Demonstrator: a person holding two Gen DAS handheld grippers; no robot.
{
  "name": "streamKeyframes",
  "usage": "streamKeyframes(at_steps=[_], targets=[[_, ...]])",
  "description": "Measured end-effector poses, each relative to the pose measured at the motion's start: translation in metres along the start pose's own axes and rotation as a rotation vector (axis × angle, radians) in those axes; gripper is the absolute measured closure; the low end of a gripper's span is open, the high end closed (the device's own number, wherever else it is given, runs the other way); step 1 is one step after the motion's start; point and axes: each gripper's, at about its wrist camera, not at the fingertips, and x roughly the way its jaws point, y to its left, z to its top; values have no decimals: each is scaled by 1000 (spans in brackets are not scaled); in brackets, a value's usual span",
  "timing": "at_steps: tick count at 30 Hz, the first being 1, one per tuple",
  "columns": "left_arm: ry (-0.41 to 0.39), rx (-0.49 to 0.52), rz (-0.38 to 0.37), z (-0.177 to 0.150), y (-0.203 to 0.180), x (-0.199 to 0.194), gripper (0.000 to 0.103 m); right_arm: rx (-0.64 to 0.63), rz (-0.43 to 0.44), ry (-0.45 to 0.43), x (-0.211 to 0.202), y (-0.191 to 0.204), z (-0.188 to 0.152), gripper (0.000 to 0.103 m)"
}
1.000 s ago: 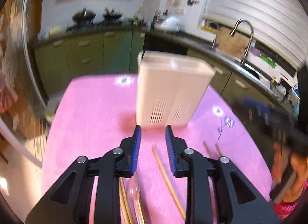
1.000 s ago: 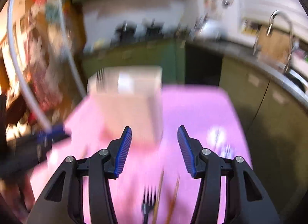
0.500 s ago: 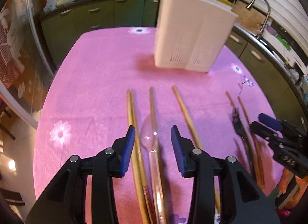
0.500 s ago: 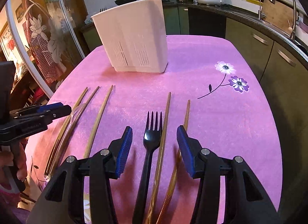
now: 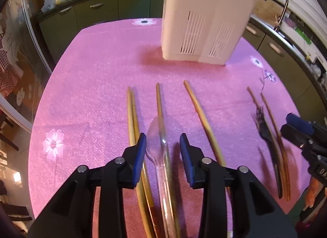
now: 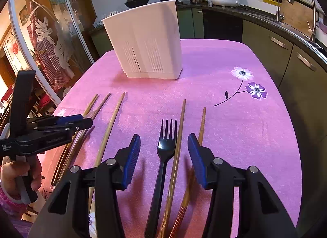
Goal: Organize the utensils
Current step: 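Close the left tool on the clear plastic spoon while the right tool reaches toward another black fork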
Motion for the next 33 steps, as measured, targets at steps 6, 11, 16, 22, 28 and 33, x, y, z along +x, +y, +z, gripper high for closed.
streamKeyframes(at_steps=[6, 11, 16, 22, 28, 33], targets=[[15, -40, -42, -1, 11, 3, 89, 8, 18, 31, 6, -3, 0, 55], [7, -19, -61, -3, 9, 2, 90, -1, -7, 46, 7, -4, 0, 46], [-22, -14, -51, -3, 6, -4, 90, -66, -36, 78, 17, 13, -10, 51], [-53, -4, -56, -4, 2, -17, 93, -67, -27, 103, 27, 21, -16, 65], [-82, -3, -64, -2, 3, -25, 93, -32, -85, 144, 37, 20, -12, 67], [-94, -1, -75, -2, 4, -29, 93, -19, -117, 170, 40, 19, -11, 74]])
